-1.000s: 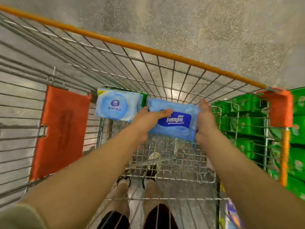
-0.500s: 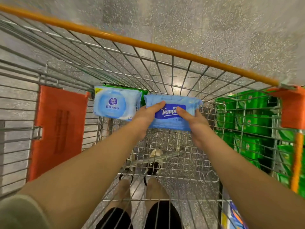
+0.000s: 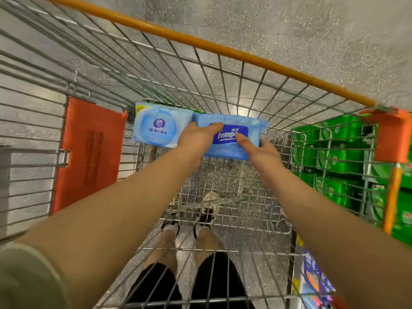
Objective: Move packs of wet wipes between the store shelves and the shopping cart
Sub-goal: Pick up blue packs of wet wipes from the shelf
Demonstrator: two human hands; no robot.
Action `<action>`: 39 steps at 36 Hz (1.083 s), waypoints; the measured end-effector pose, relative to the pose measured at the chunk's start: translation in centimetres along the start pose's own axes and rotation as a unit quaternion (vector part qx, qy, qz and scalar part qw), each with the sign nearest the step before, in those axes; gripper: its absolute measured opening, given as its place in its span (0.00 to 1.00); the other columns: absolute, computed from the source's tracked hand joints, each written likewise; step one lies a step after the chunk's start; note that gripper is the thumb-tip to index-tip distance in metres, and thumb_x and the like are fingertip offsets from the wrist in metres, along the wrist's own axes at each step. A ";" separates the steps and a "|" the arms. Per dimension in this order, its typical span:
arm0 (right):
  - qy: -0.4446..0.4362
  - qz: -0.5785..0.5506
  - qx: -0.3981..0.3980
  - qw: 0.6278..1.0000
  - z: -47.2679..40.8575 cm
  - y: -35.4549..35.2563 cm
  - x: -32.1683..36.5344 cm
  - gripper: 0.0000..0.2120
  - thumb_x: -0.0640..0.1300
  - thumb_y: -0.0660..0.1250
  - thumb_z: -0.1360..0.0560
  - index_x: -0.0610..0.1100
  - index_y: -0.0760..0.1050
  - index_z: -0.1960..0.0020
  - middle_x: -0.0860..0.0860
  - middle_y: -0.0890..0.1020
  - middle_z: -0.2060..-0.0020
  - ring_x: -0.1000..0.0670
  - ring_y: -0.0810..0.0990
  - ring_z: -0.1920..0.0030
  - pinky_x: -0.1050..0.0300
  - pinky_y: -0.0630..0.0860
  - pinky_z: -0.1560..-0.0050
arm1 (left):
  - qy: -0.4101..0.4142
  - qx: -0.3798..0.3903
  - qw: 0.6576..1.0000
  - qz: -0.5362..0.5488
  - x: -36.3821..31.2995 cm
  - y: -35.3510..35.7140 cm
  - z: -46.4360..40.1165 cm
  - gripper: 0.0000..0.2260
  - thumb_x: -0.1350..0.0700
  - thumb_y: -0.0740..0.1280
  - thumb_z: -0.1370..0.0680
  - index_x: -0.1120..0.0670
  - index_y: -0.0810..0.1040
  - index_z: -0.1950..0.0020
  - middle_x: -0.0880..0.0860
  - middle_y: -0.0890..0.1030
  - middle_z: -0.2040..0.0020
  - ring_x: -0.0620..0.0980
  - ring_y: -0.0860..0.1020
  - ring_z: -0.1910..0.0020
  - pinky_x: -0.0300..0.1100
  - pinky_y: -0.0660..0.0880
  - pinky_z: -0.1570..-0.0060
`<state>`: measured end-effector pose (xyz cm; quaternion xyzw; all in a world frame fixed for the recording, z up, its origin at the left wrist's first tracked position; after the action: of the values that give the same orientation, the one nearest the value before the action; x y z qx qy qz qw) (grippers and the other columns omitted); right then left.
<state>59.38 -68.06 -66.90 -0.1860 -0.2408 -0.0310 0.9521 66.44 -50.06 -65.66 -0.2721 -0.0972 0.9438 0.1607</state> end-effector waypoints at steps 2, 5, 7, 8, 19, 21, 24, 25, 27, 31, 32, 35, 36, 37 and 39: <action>0.001 0.002 0.003 1.000 0.8 -0.3 0.0 0.27 0.62 0.71 0.25 0.47 0.75 0.33 0.50 0.82 0.43 0.51 0.81 0.53 0.54 0.73 0.51 | 0.009 0.002 1.000 -0.006 -0.4 -0.6 0.9 0.22 0.43 0.74 0.25 0.54 0.77 0.36 0.50 0.84 0.46 0.44 0.80 0.56 0.38 0.73 0.64; -0.013 0.030 -0.001 0.999 2.7 -1.4 -0.2 0.24 0.59 0.63 0.19 0.46 0.73 0.29 0.51 0.80 0.44 0.56 0.76 0.58 0.59 0.70 0.58 | 0.031 0.015 0.999 0.004 -1.3 -1.7 3.1 0.38 0.38 0.76 0.34 0.53 0.73 0.28 0.49 0.84 0.43 0.48 0.83 0.49 0.46 0.80 0.48; -0.020 0.059 -0.005 0.998 3.4 -2.0 -0.4 0.21 0.56 0.59 0.16 0.45 0.74 0.30 0.49 0.79 0.44 0.53 0.76 0.57 0.62 0.66 0.64 | 0.041 0.019 0.999 -0.021 -1.8 -2.2 3.9 0.43 0.37 0.76 0.34 0.52 0.69 0.23 0.48 0.80 0.37 0.49 0.80 0.44 0.49 0.77 0.40; -0.024 0.073 -0.011 0.997 4.0 -2.3 -0.3 0.19 0.55 0.58 0.16 0.45 0.75 0.31 0.49 0.80 0.44 0.52 0.76 0.56 0.62 0.66 0.64 | 0.046 0.016 0.998 -0.039 -2.0 -2.5 4.4 0.42 0.38 0.75 0.32 0.52 0.67 0.22 0.48 0.78 0.34 0.50 0.78 0.42 0.48 0.76 0.39; -0.149 0.279 -0.022 0.948 13.4 -7.3 3.9 0.32 0.59 0.58 0.17 0.45 0.57 0.19 0.45 0.66 0.22 0.44 0.72 0.28 0.48 0.68 0.29 | 0.189 0.029 0.959 -0.210 -5.8 -5.5 14.0 0.33 0.39 0.69 0.22 0.50 0.65 0.20 0.51 0.68 0.22 0.54 0.71 0.29 0.45 0.71 0.42; -0.166 0.309 -0.021 0.936 15.0 -8.0 5.0 0.33 0.60 0.59 0.18 0.46 0.56 0.19 0.44 0.66 0.22 0.43 0.72 0.29 0.47 0.69 0.29 | 0.213 0.037 0.942 -0.258 -6.3 -6.0 16.0 0.33 0.39 0.69 0.22 0.50 0.65 0.20 0.52 0.67 0.21 0.55 0.70 0.27 0.47 0.71 0.37; -0.202 0.363 -0.021 0.909 17.8 -8.9 6.8 0.32 0.58 0.60 0.18 0.48 0.56 0.19 0.47 0.65 0.22 0.45 0.73 0.29 0.47 0.68 0.28 | 0.252 0.030 0.912 -0.322 -7.0 -7.1 18.9 0.29 0.39 0.69 0.22 0.51 0.70 0.25 0.53 0.72 0.26 0.55 0.73 0.31 0.45 0.71 0.41; -0.221 0.377 -0.024 0.899 18.8 -9.3 7.5 0.31 0.58 0.60 0.18 0.48 0.57 0.19 0.47 0.65 0.22 0.45 0.71 0.27 0.48 0.67 0.27 | 0.263 0.026 0.904 -0.335 -7.3 -7.4 19.7 0.30 0.38 0.69 0.23 0.51 0.69 0.24 0.53 0.72 0.25 0.54 0.73 0.31 0.46 0.72 0.39; -0.252 0.398 -0.022 0.882 20.9 -10.0 8.6 0.28 0.56 0.61 0.18 0.49 0.61 0.21 0.47 0.69 0.24 0.45 0.71 0.28 0.48 0.68 0.29 | 0.285 0.019 0.885 -0.368 -7.9 -8.1 21.4 0.35 0.37 0.69 0.23 0.50 0.66 0.21 0.52 0.68 0.22 0.53 0.69 0.26 0.49 0.69 0.31; -0.277 0.443 -0.009 0.853 24.0 -11.3 10.1 0.28 0.57 0.61 0.18 0.49 0.63 0.21 0.47 0.71 0.25 0.45 0.71 0.28 0.49 0.69 0.30 | 0.315 0.004 0.836 -0.450 -9.7 -8.9 24.9 0.38 0.33 0.67 0.24 0.47 0.60 0.19 0.50 0.63 0.19 0.52 0.64 0.23 0.51 0.65 0.27; -0.281 0.448 -0.012 0.848 24.6 -11.7 10.4 0.29 0.58 0.61 0.18 0.49 0.62 0.21 0.48 0.69 0.24 0.45 0.70 0.26 0.49 0.67 0.28 | 0.317 0.005 0.829 -0.461 -10.1 -9.1 25.7 0.39 0.33 0.66 0.24 0.47 0.59 0.18 0.50 0.62 0.19 0.52 0.65 0.23 0.52 0.65 0.27; -0.290 0.444 -0.024 0.848 26.6 -13.0 11.1 0.31 0.59 0.61 0.19 0.50 0.60 0.20 0.49 0.67 0.22 0.46 0.67 0.24 0.49 0.65 0.26 | 0.324 0.000 0.826 -0.461 -11.5 -9.8 27.6 0.41 0.30 0.66 0.27 0.45 0.59 0.18 0.49 0.63 0.19 0.52 0.67 0.24 0.53 0.68 0.27; -0.291 0.440 -0.025 0.849 27.1 -13.3 11.2 0.31 0.60 0.61 0.19 0.50 0.60 0.20 0.49 0.66 0.22 0.47 0.67 0.24 0.48 0.65 0.25 | 0.327 -0.007 0.824 -0.462 -12.0 -10.1 28.2 0.42 0.29 0.66 0.28 0.45 0.59 0.19 0.49 0.63 0.19 0.52 0.66 0.23 0.53 0.67 0.27; -0.293 0.436 -0.028 0.851 27.8 -13.7 11.5 0.32 0.60 0.62 0.20 0.51 0.59 0.20 0.50 0.66 0.22 0.47 0.67 0.24 0.48 0.65 0.25 | 0.336 -0.015 0.819 -0.465 -12.5 -10.2 28.9 0.42 0.29 0.66 0.28 0.44 0.59 0.19 0.48 0.63 0.19 0.52 0.66 0.23 0.52 0.66 0.26; -0.299 0.429 -0.035 0.851 29.1 -14.4 11.9 0.34 0.61 0.63 0.20 0.50 0.59 0.19 0.50 0.65 0.22 0.48 0.66 0.24 0.49 0.65 0.24 | 0.354 -0.024 0.811 -0.465 -13.3 -10.5 30.4 0.41 0.29 0.66 0.27 0.42 0.59 0.19 0.47 0.62 0.19 0.51 0.65 0.22 0.53 0.66 0.26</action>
<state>54.69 -70.36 -32.69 -0.3047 -0.4090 0.4294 0.7453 63.14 -47.90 -31.10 -0.5134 -0.1714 0.5922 0.5969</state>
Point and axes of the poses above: each hand's wrist, its own z-axis away from the middle knuckle, its own y-axis out of the palm, x = y × z, the point moved 6 cm from there along -z, towards the middle knuckle
